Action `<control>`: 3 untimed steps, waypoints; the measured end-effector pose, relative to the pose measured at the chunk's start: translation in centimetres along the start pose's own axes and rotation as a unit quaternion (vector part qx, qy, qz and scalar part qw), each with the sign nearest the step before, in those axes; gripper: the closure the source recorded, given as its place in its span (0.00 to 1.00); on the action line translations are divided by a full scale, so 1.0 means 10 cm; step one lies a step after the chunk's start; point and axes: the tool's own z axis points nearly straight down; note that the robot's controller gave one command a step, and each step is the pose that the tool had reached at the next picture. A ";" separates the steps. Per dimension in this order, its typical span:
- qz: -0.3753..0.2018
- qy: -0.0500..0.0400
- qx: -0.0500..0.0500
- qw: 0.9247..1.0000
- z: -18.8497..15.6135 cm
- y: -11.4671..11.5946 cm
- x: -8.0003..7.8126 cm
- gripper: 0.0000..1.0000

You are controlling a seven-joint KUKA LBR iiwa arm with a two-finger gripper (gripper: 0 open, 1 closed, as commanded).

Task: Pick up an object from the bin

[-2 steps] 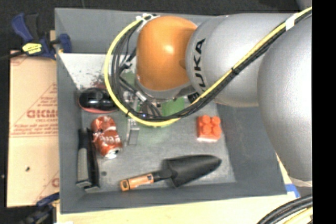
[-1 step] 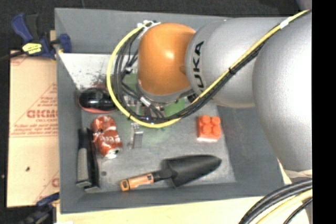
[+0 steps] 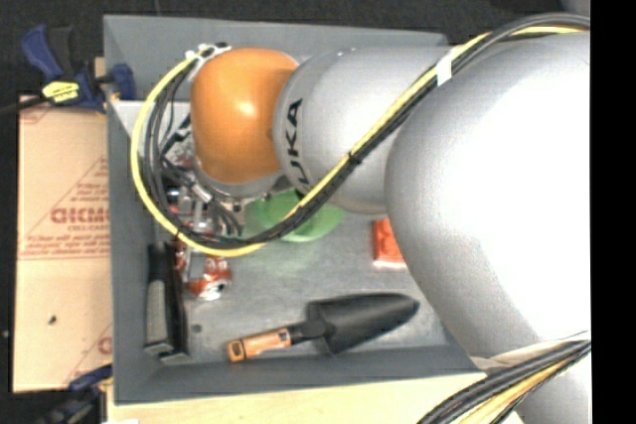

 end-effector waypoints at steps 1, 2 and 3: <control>-0.038 -0.001 0.003 0.999 0.25 -0.35 0.92 0.00; -0.024 -0.005 0.002 1.000 0.62 -0.05 0.70 0.00; -0.024 -0.001 0.002 1.000 0.32 -0.08 0.78 0.00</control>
Offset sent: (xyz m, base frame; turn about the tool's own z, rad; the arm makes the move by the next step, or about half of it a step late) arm -0.0716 0.0023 -0.0622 -0.0486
